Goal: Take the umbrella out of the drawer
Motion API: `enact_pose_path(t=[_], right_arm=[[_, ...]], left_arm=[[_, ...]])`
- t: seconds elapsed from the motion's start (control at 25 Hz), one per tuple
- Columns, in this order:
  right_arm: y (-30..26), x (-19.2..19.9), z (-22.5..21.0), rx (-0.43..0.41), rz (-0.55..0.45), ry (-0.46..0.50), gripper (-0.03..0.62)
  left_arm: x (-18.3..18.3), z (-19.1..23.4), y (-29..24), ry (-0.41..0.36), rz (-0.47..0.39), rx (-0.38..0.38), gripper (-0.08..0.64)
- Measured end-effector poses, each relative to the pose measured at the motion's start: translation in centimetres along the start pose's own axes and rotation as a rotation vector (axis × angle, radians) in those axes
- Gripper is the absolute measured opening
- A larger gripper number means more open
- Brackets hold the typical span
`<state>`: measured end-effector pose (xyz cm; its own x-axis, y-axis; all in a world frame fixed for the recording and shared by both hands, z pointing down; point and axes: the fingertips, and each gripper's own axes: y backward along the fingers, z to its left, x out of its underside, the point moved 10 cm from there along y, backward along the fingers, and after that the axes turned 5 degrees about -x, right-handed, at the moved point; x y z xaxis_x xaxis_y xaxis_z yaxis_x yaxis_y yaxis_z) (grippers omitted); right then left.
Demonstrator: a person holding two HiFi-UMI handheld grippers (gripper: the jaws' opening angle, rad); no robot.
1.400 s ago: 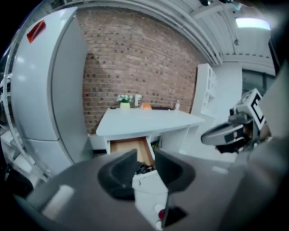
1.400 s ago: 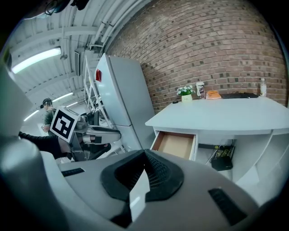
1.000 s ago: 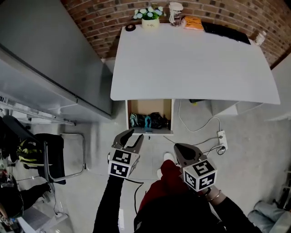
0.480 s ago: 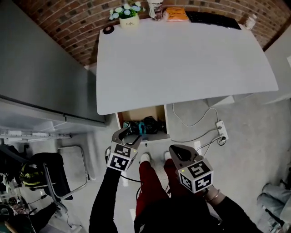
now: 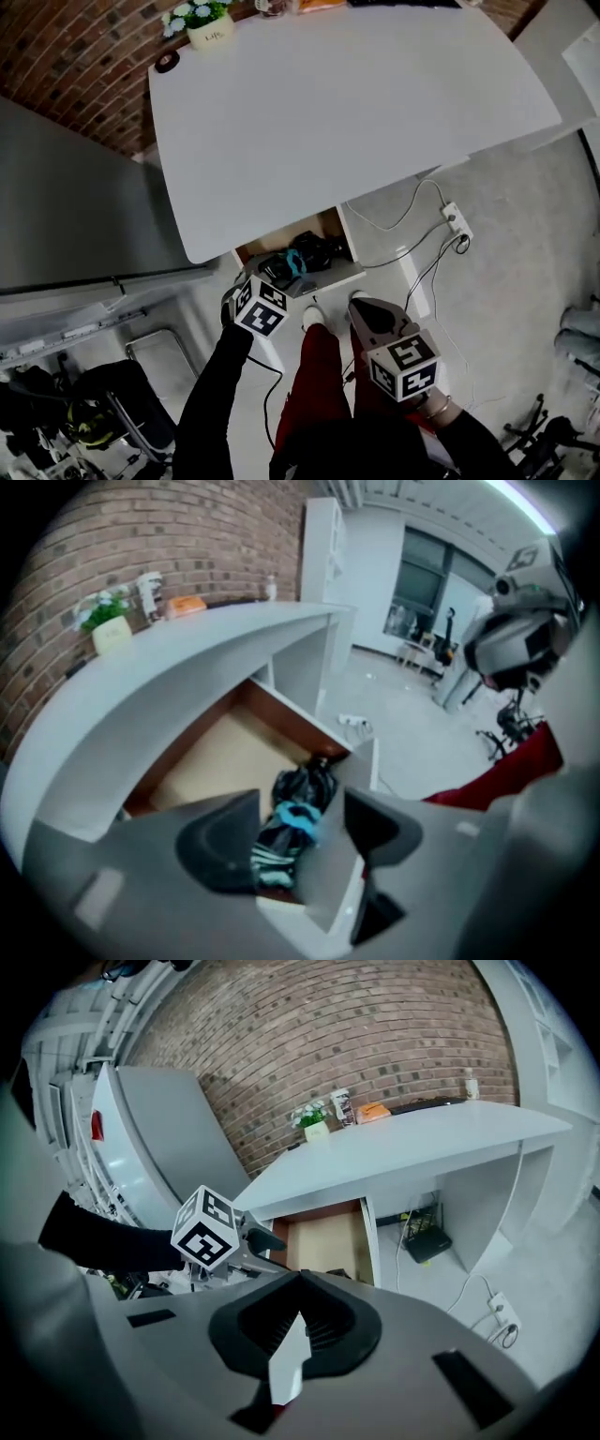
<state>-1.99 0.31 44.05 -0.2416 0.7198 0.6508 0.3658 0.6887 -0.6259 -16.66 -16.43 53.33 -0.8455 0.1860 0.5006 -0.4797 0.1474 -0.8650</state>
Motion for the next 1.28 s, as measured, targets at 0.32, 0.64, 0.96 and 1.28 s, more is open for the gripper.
enact_pose_path(t=[0.32,0.64,0.96,1.28], right_arm=[[-2.8,3.3,0.4,0.09,0.006,-0.1,-0.002],[-5.3,5.7,-0.5,0.125,0.033,-0.182,-0.002],[-7.3,6.7,-1.5,0.149,0.032,-0.264,-0.002],[-8.9,7.1,-2.4,0.154,0.067,-0.3,-0.002]], left_arm=[[1.2,1.4,-5.1,-0.14,0.083,0.099,0.285],[2.6,1.0,-10.8,-0.22,0.229,0.203,0.295],[4.0,1.0,-14.5,-0.303,0.323,0.236,0.295],[4.2,1.0,-16.3,-0.348,0.373,0.267,0.295]])
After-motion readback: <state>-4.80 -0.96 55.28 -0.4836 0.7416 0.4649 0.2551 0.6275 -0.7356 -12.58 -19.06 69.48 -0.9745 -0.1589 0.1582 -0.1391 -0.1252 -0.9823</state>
